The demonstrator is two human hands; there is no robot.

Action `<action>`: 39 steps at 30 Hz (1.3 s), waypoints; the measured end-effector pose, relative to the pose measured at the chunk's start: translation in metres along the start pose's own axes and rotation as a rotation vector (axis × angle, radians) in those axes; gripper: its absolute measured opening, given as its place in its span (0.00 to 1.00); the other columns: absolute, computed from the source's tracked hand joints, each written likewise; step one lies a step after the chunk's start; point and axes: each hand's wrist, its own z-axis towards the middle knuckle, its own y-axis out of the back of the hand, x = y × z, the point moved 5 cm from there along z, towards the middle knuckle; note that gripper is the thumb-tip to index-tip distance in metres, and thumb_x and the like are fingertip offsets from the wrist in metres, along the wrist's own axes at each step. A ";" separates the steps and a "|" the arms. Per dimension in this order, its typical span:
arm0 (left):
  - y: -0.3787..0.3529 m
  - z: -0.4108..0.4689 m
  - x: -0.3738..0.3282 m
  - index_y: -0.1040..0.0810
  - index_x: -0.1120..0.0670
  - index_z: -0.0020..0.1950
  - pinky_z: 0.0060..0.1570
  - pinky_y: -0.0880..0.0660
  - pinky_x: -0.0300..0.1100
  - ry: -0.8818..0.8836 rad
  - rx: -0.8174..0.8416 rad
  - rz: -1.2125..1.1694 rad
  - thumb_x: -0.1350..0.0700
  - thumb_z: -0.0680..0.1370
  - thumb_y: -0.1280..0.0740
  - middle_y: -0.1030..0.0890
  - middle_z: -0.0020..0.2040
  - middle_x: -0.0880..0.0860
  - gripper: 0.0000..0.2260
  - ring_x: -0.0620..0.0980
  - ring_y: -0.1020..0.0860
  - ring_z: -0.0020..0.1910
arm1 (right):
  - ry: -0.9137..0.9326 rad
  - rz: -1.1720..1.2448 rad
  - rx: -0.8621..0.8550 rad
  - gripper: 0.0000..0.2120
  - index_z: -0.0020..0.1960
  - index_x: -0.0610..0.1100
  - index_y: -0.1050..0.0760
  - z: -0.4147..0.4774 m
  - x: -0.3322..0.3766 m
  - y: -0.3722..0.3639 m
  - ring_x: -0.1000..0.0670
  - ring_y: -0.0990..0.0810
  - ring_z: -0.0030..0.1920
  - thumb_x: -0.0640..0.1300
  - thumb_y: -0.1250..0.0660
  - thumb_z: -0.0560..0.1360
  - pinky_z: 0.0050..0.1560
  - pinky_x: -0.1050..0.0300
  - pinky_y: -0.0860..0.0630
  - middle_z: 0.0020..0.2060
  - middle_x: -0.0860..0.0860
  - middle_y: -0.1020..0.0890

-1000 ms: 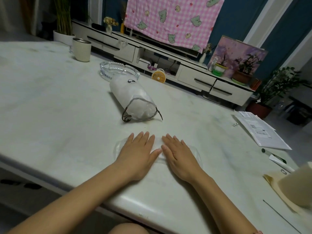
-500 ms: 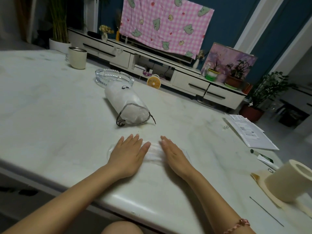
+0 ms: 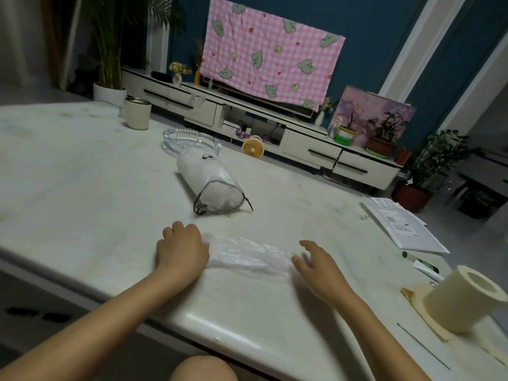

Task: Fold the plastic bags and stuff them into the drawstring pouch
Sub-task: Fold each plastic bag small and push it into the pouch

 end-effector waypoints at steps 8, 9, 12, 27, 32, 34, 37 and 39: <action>0.062 -0.003 -0.018 0.27 0.60 0.42 0.25 0.28 0.33 -0.275 0.348 -0.817 0.61 0.73 0.28 0.25 0.33 0.53 0.07 0.42 0.25 0.26 | 0.161 0.630 0.158 0.25 0.65 0.50 0.30 -0.005 0.080 0.048 0.54 0.25 0.62 0.43 0.26 0.70 0.63 0.57 0.29 0.59 0.52 0.22; 0.070 -0.008 -0.026 0.26 0.60 0.42 0.26 0.28 0.34 -0.335 0.415 -0.794 0.61 0.72 0.28 0.23 0.33 0.51 0.07 0.42 0.25 0.27 | 0.183 0.644 0.241 0.30 0.67 0.50 0.32 -0.006 0.092 0.047 0.54 0.26 0.62 0.46 0.26 0.68 0.63 0.58 0.29 0.61 0.53 0.23; 0.080 -0.019 -0.045 0.24 0.57 0.42 0.29 0.27 0.34 -0.434 0.566 -0.730 0.61 0.72 0.28 0.22 0.32 0.48 0.06 0.43 0.24 0.29 | 0.210 0.633 0.526 0.27 0.65 0.46 0.30 -0.011 0.114 0.029 0.53 0.22 0.58 0.46 0.26 0.68 0.58 0.62 0.28 0.58 0.50 0.21; -0.001 -0.030 -0.050 0.22 0.60 0.51 0.27 0.28 0.32 -0.062 0.458 -1.158 0.61 0.77 0.34 0.19 0.44 0.57 0.04 0.46 0.21 0.35 | -0.036 0.957 0.283 0.10 0.55 0.35 0.23 -0.010 0.074 0.006 0.43 0.19 0.46 0.35 0.33 0.75 0.53 0.46 0.24 0.47 0.41 0.19; -0.014 -0.024 -0.052 0.22 0.63 0.51 0.34 0.26 0.37 -0.034 0.448 -1.134 0.64 0.77 0.35 0.20 0.44 0.59 0.05 0.51 0.23 0.38 | -0.028 0.955 0.259 0.15 0.48 0.40 0.19 -0.009 0.066 0.009 0.46 0.20 0.45 0.26 0.41 0.75 0.54 0.50 0.23 0.43 0.44 0.17; -0.021 -0.020 -0.051 0.22 0.66 0.51 0.38 0.27 0.41 0.046 0.482 -1.248 0.67 0.75 0.38 0.21 0.44 0.60 0.08 0.54 0.25 0.40 | -0.008 0.926 0.230 0.21 0.36 0.44 0.17 -0.006 0.064 0.008 0.47 0.21 0.40 0.24 0.42 0.73 0.49 0.53 0.25 0.37 0.47 0.17; -0.031 -0.020 -0.051 0.25 0.63 0.48 0.42 0.27 0.45 0.242 0.667 -1.541 0.59 0.72 0.40 0.21 0.40 0.60 0.10 0.56 0.25 0.38 | 0.044 0.879 0.192 0.27 0.27 0.45 0.19 -0.003 0.062 0.007 0.49 0.21 0.41 0.21 0.45 0.70 0.46 0.55 0.27 0.38 0.50 0.16; -0.039 -0.023 -0.055 0.25 0.64 0.56 0.54 0.27 0.50 0.254 0.831 -1.588 0.47 0.74 0.38 0.20 0.52 0.64 0.22 0.61 0.22 0.49 | 0.093 0.835 0.165 0.29 0.24 0.45 0.21 -0.002 0.064 0.007 0.50 0.20 0.43 0.20 0.48 0.68 0.45 0.57 0.26 0.41 0.51 0.17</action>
